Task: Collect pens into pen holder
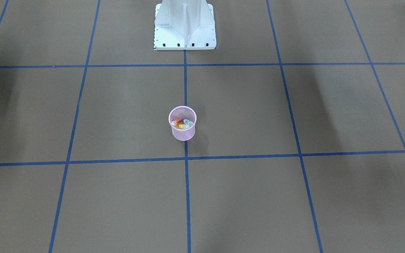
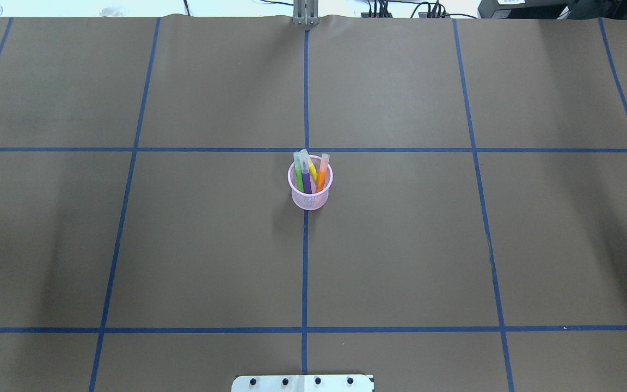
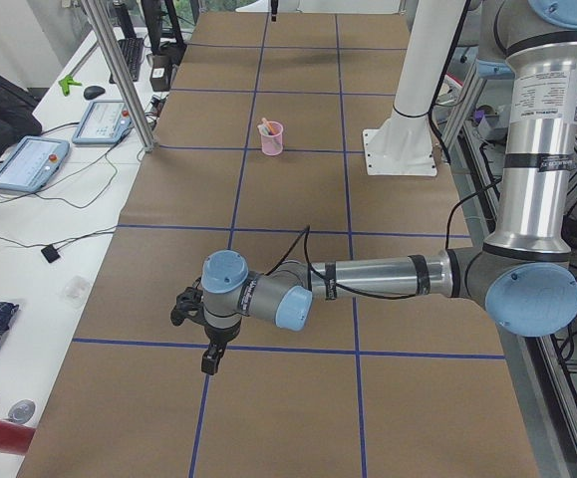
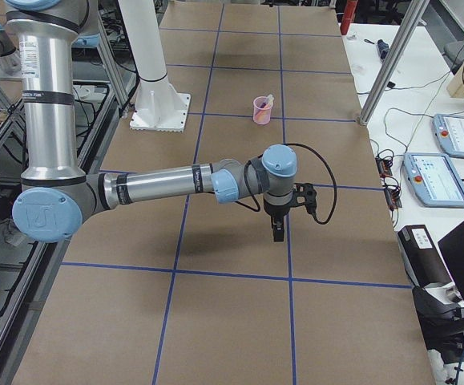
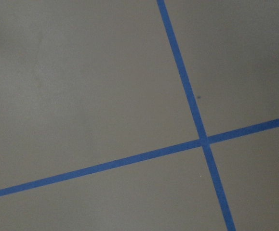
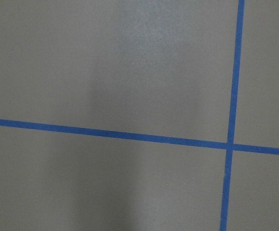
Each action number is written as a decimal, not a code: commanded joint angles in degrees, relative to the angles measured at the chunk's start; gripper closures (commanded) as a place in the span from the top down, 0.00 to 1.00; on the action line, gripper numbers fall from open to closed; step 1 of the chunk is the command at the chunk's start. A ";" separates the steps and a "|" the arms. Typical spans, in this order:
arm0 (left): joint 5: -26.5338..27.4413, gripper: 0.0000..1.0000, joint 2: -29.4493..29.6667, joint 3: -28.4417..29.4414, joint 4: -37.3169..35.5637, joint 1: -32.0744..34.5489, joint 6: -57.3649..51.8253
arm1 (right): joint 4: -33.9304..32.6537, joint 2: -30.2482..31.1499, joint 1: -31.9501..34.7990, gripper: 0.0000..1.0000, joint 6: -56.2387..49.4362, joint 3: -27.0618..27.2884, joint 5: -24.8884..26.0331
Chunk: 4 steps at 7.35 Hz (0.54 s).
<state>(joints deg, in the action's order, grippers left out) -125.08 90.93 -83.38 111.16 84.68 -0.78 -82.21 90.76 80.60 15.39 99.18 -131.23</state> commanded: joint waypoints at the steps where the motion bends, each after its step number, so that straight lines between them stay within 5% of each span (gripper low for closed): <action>1: -2.88 1.00 -0.23 -7.97 -11.41 1.45 0.17 | -0.49 1.08 2.35 0.99 -0.19 -0.04 -0.52; 4: -3.68 1.00 -2.25 -16.90 -22.64 2.42 0.26 | -0.40 2.57 3.68 0.99 -2.11 -0.13 -1.56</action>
<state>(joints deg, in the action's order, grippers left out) -128.12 89.19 -97.82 92.15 86.90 -0.61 -82.65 92.59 83.69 14.17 98.98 -132.15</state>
